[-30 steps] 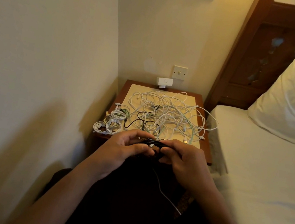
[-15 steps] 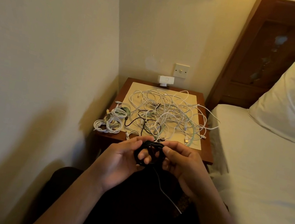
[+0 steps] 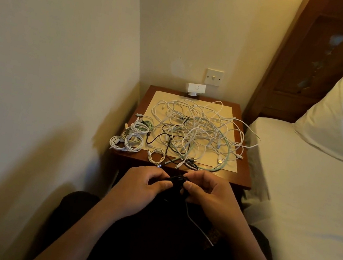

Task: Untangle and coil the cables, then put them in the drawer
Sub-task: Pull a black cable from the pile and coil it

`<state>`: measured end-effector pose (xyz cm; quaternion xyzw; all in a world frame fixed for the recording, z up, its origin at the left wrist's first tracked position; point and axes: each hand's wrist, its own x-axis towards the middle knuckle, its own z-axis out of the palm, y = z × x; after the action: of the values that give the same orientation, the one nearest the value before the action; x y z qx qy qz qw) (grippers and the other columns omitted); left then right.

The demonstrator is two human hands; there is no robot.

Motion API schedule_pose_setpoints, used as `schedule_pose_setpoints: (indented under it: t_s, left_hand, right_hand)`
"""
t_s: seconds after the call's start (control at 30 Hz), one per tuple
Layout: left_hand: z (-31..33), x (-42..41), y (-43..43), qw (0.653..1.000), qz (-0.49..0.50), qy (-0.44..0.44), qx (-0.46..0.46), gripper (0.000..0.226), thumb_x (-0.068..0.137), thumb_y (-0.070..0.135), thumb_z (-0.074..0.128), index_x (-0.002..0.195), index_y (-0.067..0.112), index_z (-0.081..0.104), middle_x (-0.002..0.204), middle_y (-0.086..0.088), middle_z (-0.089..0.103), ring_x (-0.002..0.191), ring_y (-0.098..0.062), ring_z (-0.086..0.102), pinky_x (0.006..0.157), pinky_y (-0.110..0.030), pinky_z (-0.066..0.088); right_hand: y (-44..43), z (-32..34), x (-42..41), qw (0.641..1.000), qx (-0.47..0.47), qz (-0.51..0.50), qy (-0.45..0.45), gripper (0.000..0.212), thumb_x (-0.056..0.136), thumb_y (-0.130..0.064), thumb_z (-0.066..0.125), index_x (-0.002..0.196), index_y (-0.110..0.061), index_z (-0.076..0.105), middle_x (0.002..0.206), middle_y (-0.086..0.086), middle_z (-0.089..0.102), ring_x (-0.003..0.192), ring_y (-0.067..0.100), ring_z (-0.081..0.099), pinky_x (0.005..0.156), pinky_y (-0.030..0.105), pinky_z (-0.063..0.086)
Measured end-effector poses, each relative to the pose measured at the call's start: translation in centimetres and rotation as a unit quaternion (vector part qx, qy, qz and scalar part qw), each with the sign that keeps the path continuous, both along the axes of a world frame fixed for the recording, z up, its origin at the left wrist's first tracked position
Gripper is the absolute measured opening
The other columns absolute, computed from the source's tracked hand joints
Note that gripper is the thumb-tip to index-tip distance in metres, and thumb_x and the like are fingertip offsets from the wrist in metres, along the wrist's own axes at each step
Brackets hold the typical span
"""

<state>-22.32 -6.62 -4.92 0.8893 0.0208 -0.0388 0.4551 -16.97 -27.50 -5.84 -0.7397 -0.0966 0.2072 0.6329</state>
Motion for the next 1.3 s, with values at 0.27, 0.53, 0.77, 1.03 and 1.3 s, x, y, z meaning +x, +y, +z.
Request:
schedule_pose_setpoints:
  t_s: [0.27, 0.53, 0.77, 1.03, 1.3]
  left_hand:
    - [-0.5, 0.3, 0.9, 0.865, 0.030, 0.179, -0.468, 0.035, 0.090, 0.005, 0.066, 0.124, 0.000, 0.068, 0.099, -0.017, 0.071, 0.097, -0.026, 0.070, 0.085, -0.033, 0.060]
    - [-2.0, 1.0, -0.1, 0.930, 0.103, 0.074, -0.346, 0.032, 0.087, 0.006, 0.074, 0.114, 0.022, 0.077, 0.103, -0.003, 0.077, 0.095, -0.013, 0.073, 0.081, -0.025, 0.059]
    - [-3.7, 2.4, 0.4, 0.941, 0.095, 0.068, -0.317, 0.029, 0.084, 0.012, 0.079, 0.112, 0.017, 0.078, 0.103, -0.005, 0.078, 0.097, -0.015, 0.073, 0.083, -0.023, 0.057]
    - [-5.1, 7.1, 1.7, 0.849, 0.142, 0.113, -0.497, 0.034, 0.077, 0.001, 0.075, 0.111, 0.003, 0.073, 0.097, -0.020, 0.075, 0.082, -0.022, 0.074, 0.074, -0.028, 0.061]
    - [-3.4, 18.0, 7.6, 0.922, 0.226, -0.030, -0.313, 0.029, 0.086, -0.003, 0.073, 0.112, 0.009, 0.072, 0.098, -0.015, 0.078, 0.086, -0.020, 0.075, 0.081, -0.030, 0.063]
  right_hand:
    - [-0.5, -0.3, 0.8, 0.990, 0.117, 0.018, 0.076, 0.020, 0.085, -0.015, 0.074, 0.102, -0.021, 0.081, 0.112, 0.008, 0.077, 0.101, 0.022, 0.073, 0.085, 0.035, 0.053]
    - [0.4, -1.9, 1.8, 0.994, 0.085, -0.023, 0.064, 0.021, 0.092, -0.004, 0.071, 0.109, -0.015, 0.077, 0.105, 0.007, 0.079, 0.097, 0.020, 0.075, 0.080, 0.030, 0.056]
    - [0.5, -3.6, 3.7, 0.987, 0.112, -0.035, 0.110, 0.023, 0.087, -0.006, 0.072, 0.108, -0.013, 0.077, 0.103, 0.010, 0.079, 0.096, 0.021, 0.075, 0.077, 0.026, 0.057]
    - [2.3, -4.1, 8.7, 0.980, 0.148, -0.027, 0.131, 0.021, 0.089, -0.007, 0.069, 0.109, -0.009, 0.076, 0.105, 0.010, 0.079, 0.093, 0.017, 0.074, 0.073, 0.022, 0.058]
    - [3.2, -3.8, 14.4, 0.997, 0.033, -0.061, -0.021, 0.022, 0.095, -0.017, 0.072, 0.114, -0.027, 0.075, 0.109, -0.006, 0.078, 0.106, 0.009, 0.072, 0.091, 0.037, 0.058]
